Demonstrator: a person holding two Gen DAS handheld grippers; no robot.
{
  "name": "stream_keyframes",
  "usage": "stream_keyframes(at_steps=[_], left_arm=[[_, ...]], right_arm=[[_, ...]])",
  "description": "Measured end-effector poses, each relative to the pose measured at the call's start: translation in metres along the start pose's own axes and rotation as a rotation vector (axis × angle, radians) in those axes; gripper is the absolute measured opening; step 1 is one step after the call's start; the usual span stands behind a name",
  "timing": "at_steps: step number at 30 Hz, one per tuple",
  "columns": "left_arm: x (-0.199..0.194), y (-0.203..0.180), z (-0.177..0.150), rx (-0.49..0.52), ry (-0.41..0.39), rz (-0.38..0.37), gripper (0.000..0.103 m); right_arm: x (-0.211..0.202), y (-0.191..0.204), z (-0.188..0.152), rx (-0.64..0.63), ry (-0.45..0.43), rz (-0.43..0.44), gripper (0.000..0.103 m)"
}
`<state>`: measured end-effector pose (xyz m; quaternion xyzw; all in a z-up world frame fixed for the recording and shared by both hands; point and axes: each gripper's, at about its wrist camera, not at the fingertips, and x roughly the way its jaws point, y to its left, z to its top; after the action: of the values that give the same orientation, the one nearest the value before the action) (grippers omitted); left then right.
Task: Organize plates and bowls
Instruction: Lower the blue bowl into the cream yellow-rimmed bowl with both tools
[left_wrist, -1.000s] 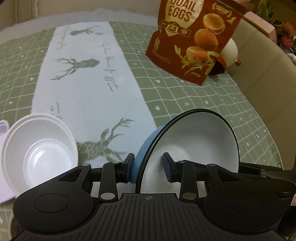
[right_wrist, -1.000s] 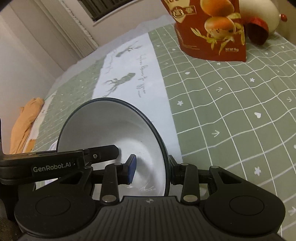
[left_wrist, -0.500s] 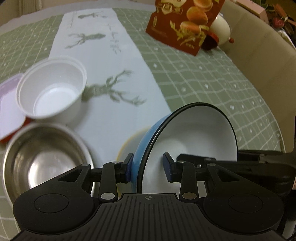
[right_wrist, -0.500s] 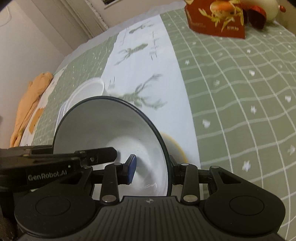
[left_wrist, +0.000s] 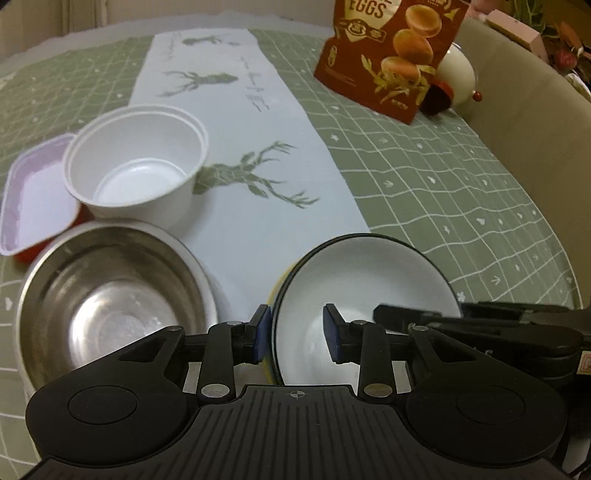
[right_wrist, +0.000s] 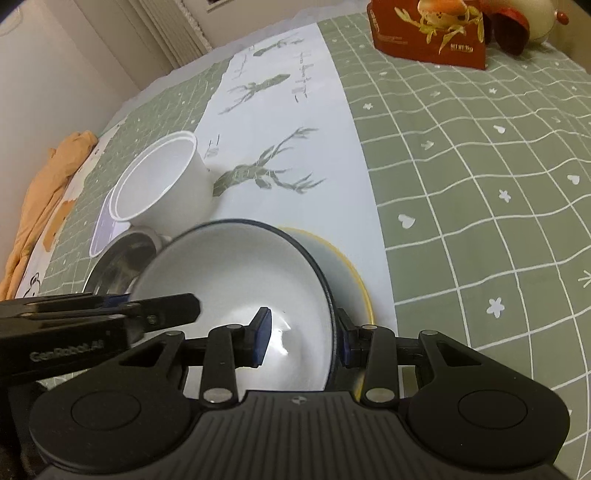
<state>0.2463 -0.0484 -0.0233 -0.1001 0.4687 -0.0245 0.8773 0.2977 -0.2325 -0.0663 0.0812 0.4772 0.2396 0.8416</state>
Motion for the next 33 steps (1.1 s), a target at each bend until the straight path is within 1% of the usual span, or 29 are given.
stream_keyframes(at_steps=[1, 3, 7, 10, 16, 19, 22, 25, 28, 33], left_arm=[[0.0, 0.0, 0.0, -0.004, 0.001, 0.0, 0.033], [-0.002, 0.002, -0.001, -0.016, -0.001, -0.001, 0.033], [-0.005, 0.005, -0.005, -0.032, -0.004, -0.01, 0.032], [-0.007, 0.005, -0.006, -0.02, -0.003, -0.002, 0.031], [-0.009, 0.008, -0.005, -0.011, -0.011, 0.001, 0.031], [-0.009, 0.013, -0.001, -0.02, -0.015, -0.012, 0.029], [-0.005, 0.017, 0.003, -0.033, 0.005, -0.044, 0.029], [-0.001, 0.018, 0.005, -0.037, 0.01, -0.034, 0.029], [0.004, 0.02, 0.006, -0.05, 0.013, -0.03, 0.029], [0.012, 0.022, 0.007, -0.054, 0.018, -0.025, 0.029]], right_arm=[[-0.001, 0.002, 0.0, -0.008, -0.016, -0.01, 0.038], [-0.003, 0.002, -0.001, -0.007, -0.034, -0.007, 0.042], [-0.005, 0.004, -0.008, -0.021, -0.067, -0.018, 0.043], [-0.008, 0.004, -0.011, -0.021, -0.083, -0.016, 0.045], [-0.015, 0.0, -0.015, 0.007, -0.105, 0.004, 0.045], [-0.025, -0.007, -0.019, 0.032, -0.138, 0.015, 0.047], [-0.037, -0.008, -0.025, 0.022, -0.198, -0.015, 0.053], [-0.045, -0.008, -0.031, 0.006, -0.236, -0.049, 0.056], [-0.042, -0.009, -0.035, 0.007, -0.232, -0.055, 0.058], [-0.024, -0.015, -0.042, 0.048, -0.173, -0.048, 0.058]])
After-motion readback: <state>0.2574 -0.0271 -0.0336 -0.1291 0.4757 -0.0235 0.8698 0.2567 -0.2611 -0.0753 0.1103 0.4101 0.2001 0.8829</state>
